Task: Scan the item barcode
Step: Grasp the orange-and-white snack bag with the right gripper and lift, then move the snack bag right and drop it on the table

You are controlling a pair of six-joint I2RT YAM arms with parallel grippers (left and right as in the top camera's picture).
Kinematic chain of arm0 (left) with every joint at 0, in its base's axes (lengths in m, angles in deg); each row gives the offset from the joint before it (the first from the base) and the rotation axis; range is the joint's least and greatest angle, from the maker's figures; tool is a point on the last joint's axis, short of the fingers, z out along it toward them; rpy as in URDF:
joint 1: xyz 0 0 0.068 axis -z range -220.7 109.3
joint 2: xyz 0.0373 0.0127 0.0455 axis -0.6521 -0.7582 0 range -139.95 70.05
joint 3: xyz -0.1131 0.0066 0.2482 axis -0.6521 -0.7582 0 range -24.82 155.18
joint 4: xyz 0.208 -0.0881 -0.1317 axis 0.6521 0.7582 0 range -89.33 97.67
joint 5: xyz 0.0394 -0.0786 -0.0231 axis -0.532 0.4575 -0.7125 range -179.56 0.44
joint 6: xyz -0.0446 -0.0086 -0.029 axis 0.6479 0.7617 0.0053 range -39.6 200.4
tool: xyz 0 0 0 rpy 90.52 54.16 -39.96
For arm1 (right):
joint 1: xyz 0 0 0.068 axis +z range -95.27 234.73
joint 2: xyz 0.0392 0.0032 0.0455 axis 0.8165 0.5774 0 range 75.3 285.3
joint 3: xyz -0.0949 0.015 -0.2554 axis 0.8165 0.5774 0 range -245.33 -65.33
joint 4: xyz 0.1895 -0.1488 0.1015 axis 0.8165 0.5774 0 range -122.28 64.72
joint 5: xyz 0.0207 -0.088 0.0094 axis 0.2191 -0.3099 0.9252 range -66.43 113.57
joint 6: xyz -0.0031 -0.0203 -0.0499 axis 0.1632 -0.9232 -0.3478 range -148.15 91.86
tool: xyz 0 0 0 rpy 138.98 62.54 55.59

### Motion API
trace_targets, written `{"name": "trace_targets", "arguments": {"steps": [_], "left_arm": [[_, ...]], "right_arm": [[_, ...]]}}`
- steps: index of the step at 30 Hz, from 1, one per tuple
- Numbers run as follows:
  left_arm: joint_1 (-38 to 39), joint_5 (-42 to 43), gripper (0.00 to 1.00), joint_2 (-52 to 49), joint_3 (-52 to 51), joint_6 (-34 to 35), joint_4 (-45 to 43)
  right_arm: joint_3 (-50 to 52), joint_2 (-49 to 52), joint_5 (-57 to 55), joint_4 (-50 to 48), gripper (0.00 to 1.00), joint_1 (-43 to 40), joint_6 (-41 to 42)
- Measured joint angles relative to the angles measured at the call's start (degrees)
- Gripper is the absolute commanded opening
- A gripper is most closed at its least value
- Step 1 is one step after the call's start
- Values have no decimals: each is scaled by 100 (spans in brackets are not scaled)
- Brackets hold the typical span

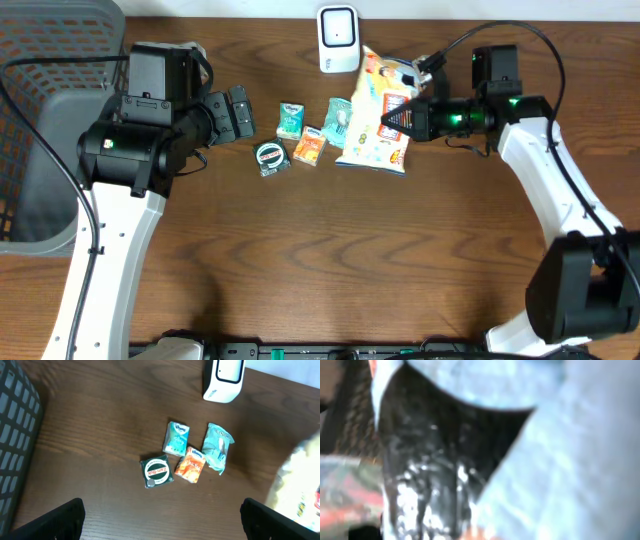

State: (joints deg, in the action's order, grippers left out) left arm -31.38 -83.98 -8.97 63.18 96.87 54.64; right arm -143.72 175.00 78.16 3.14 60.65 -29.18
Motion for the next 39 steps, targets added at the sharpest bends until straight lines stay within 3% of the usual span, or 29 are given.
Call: {"name": "trace_targets", "arguments": {"steps": [8, 13, 21, 30, 36, 39], "left_arm": [[0, 0, 98, 0, 0, -2, 0], [0, 2, 98, 0, 0, 0, 0], [0, 0, 98, 0, 0, -2, 0], [0, 0, 98, 0, 0, 0, 2], [0, 2, 98, 0, 0, 0, 0], [0, 2, 98, 0, 0, 0, 0]], "right_arm": [[-2, -122, 505, -219, 1, 146, -782], [-2, -122, 52, -208, 1, 149, -660], [-2, -122, -3270, -33, 1, 227, 879], [-4, -120, -7938, 664, 1, 894, 1244], [-42, -2, -9162, 721, 1, 1051, 944], [-70, 527, -9569, 962, 1, 1051, 800]]}}
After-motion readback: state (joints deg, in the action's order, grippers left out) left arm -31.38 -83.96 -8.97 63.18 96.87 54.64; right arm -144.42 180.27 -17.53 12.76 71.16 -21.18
